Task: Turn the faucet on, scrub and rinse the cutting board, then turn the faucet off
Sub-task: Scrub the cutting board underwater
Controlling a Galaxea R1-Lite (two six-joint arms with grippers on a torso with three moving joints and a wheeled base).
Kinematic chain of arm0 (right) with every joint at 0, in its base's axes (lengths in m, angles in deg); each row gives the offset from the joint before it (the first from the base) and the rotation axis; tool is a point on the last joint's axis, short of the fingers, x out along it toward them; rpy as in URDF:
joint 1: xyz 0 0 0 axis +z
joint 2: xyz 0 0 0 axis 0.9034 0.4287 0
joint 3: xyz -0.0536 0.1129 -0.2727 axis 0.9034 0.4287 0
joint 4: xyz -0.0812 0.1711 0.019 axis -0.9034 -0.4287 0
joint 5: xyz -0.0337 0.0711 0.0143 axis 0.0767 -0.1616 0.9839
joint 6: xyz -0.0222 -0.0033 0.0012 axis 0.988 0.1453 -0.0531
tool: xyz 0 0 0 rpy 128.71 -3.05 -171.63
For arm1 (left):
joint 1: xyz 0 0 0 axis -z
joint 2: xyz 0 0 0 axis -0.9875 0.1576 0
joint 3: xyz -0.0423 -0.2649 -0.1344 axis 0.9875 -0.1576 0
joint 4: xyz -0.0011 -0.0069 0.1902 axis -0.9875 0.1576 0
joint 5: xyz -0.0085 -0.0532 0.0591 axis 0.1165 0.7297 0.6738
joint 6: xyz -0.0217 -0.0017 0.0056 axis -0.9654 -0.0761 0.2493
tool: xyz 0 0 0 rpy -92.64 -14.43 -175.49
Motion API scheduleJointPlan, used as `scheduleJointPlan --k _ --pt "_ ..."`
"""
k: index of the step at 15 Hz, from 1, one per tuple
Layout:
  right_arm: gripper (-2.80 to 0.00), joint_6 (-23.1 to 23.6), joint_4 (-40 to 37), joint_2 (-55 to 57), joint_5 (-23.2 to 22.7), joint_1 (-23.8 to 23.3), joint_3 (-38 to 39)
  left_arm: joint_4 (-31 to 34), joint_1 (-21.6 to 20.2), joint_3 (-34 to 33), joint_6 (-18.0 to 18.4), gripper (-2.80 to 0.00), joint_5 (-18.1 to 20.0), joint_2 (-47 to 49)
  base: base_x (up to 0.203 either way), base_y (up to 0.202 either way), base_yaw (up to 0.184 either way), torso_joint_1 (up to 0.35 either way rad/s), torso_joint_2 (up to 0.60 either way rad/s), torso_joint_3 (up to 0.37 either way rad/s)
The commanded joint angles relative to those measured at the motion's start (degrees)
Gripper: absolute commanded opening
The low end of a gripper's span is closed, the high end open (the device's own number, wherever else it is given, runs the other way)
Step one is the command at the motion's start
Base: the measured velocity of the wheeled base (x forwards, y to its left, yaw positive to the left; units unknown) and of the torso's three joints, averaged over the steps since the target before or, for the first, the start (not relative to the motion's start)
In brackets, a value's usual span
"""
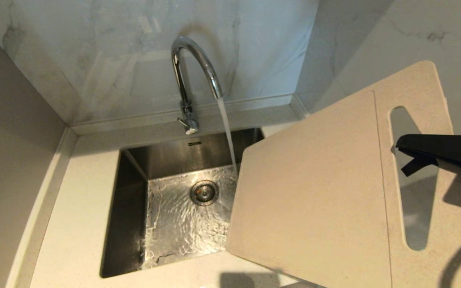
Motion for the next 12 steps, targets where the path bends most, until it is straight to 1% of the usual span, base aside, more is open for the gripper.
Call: scheduleJointPlan --k 1,5,7,9,12 --pt "-2.80 -0.20 0.47 1.53 0.00 0.03 0.10 0.10 -0.02 0.01 -0.02 -2.80 -0.04 0.05 0.000 0.000 0.000 0.000 0.00 0.000" --pt "-2.80 -0.39 2.76 3.67 0.09 0.03 0.28 0.10 -0.02 0.01 -0.02 -2.80 -0.13 0.05 0.000 0.000 0.000 0.000 0.00 0.000" --pt "-2.80 -1.85 3.92 5.20 0.09 -0.05 0.98 0.10 -0.02 0.01 -0.02 -2.80 -0.13 0.05 0.000 0.000 0.000 0.000 0.00 0.000" --pt "-2.80 -2.59 6.55 7.58 0.09 -0.47 1.95 0.10 -0.02 0.01 -0.02 -2.80 -0.04 0.05 0.000 0.000 0.000 0.000 0.00 0.000" --pt "-2.80 -2.66 12.17 13.33 0.09 -2.40 2.71 0.10 -0.02 0.01 -0.02 -2.80 -0.13 0.05 0.000 0.000 0.000 0.000 0.00 0.000"
